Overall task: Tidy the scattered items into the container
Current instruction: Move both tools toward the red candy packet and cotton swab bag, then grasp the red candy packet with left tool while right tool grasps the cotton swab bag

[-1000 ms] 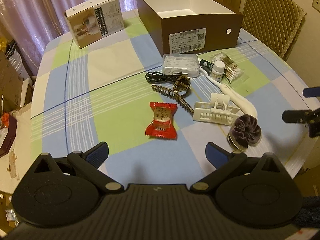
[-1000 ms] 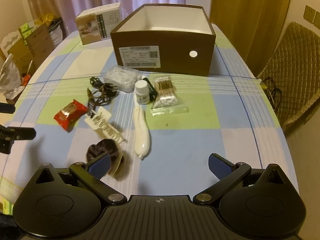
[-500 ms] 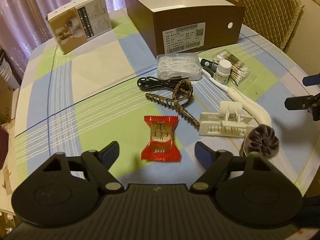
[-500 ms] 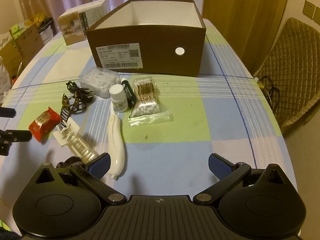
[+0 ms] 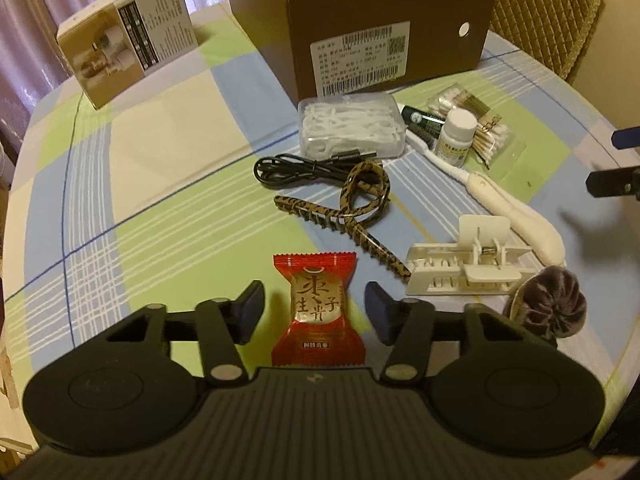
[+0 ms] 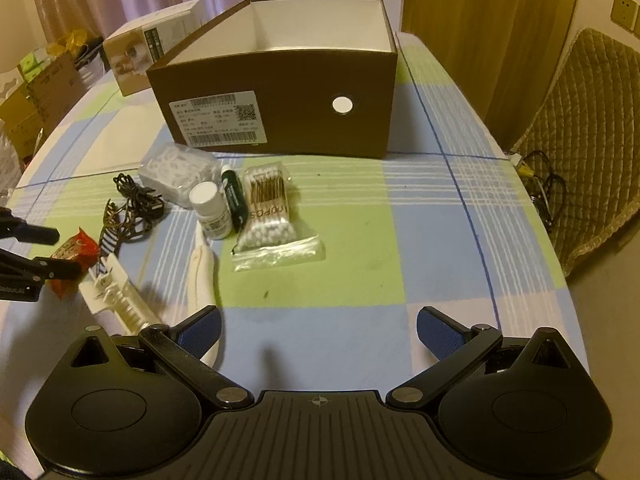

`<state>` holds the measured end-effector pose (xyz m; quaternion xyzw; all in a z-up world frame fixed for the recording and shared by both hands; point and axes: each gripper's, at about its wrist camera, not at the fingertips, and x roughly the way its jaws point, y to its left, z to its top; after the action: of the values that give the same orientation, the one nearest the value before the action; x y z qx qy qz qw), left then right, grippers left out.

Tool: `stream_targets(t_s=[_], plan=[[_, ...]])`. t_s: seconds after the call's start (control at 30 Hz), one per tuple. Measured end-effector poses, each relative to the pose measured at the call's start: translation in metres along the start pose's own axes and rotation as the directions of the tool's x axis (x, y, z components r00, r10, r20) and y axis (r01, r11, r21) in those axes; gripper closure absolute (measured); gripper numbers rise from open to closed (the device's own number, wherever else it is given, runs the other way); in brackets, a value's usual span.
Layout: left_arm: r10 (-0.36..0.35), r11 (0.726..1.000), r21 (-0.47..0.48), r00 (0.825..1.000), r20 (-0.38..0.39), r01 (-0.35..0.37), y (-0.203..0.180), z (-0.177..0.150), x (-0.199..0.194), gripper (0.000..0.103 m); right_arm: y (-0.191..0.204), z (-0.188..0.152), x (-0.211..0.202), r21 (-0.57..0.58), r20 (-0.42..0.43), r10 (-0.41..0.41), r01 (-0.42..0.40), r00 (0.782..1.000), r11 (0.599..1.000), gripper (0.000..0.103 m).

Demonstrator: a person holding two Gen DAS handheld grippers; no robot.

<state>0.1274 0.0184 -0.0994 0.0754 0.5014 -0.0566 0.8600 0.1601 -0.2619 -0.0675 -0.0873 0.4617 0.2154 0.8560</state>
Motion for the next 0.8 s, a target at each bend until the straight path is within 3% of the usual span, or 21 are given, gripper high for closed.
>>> stream_targets(t_s=[0.17,0.53,0.63,0.8], plan=[[-0.016,1.000,-0.018,1.000,-0.025,0.015,0.002,0.000,0.008,0.078,-0.006,0.005,0.005,-0.010,0.001,0.015,-0.015,1.000,1.000,0.002],[0.066,0.988,-0.137,0.998,-0.022,-0.068,0.020,0.008,0.007,0.079,-0.006,0.022,0.028,-0.098,0.014,0.091,-0.089,0.996,0.991,0.002],[0.080,0.984,-0.159,0.997,-0.024,-0.083,0.022,0.009,0.005,0.079,0.001,0.030,0.041,-0.152,0.023,0.106,-0.102,0.994,0.983,0.015],[0.093,0.976,-0.196,0.995,-0.030,-0.097,0.024,0.009,0.003,0.079,0.010,0.042,0.064,-0.220,0.021,0.127,-0.119,0.992,0.968,0.027]])
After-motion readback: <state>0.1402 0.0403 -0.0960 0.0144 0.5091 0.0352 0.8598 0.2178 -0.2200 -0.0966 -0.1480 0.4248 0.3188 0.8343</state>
